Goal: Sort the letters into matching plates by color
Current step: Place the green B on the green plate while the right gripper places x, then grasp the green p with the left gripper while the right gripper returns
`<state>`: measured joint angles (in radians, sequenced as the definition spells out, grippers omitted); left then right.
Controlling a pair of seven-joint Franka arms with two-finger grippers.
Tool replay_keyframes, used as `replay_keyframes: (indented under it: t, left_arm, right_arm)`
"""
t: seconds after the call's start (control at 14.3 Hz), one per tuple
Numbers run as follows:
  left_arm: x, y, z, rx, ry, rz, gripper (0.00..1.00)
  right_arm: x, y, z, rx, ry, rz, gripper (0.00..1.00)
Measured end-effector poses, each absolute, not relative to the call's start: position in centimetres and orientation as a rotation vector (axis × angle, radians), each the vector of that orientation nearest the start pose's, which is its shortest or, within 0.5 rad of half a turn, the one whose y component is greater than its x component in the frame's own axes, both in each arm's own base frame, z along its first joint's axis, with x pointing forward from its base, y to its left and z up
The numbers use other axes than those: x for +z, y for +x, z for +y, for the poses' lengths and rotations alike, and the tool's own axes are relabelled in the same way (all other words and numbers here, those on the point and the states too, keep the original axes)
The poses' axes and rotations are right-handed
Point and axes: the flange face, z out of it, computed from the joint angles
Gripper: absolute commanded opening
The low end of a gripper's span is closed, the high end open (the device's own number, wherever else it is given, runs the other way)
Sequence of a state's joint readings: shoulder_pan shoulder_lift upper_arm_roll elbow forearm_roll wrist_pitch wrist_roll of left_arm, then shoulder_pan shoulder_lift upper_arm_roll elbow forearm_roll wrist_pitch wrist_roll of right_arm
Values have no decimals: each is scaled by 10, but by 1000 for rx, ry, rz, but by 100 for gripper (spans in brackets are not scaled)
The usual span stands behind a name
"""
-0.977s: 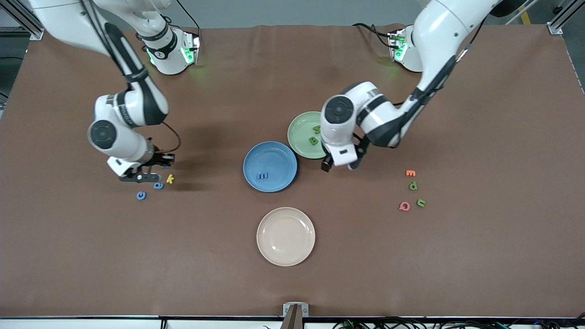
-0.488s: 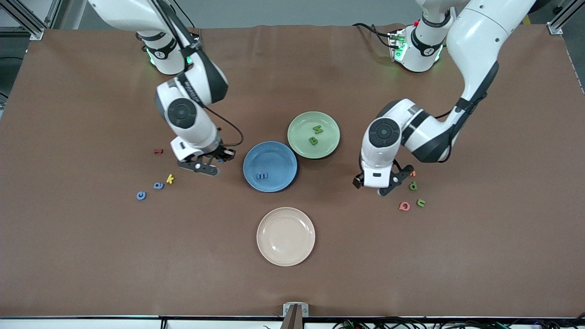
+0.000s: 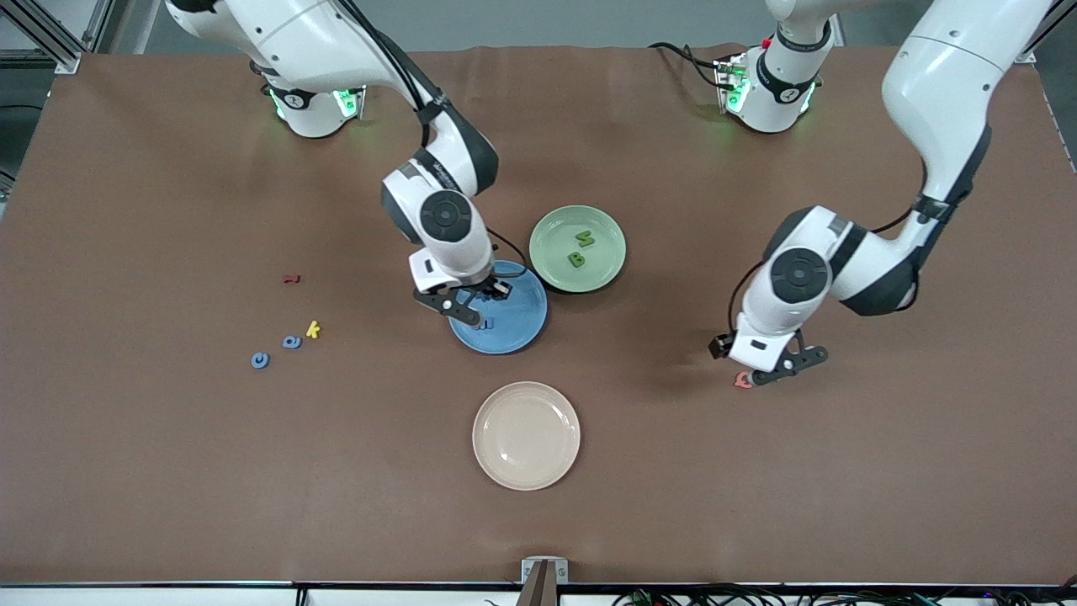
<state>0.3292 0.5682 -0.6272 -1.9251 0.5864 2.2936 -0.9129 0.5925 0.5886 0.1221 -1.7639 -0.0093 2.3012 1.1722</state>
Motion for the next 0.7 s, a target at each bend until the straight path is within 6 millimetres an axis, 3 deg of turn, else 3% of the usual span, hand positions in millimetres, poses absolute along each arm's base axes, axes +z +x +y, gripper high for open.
replay_keyframes:
  t: [0.21,0.28,0.35,0.7]
  left_arm:
    - [219,597,-114,-48,-3064,-361,95]
    - [216,596,-114,-52,-3077,-352,94]
    - [212,593,-117,-63,-3094,-342,92]
    - [196,581,-117,-38,-3117,-340,71]
  right_arm:
    - [218,507,440,120,-3039,772,3]
    - [216,509,441,120,-3037,778,30]
    - [215,509,443,120,-3033,791,98]
    - [220,515,443,107,-3020,819,100]
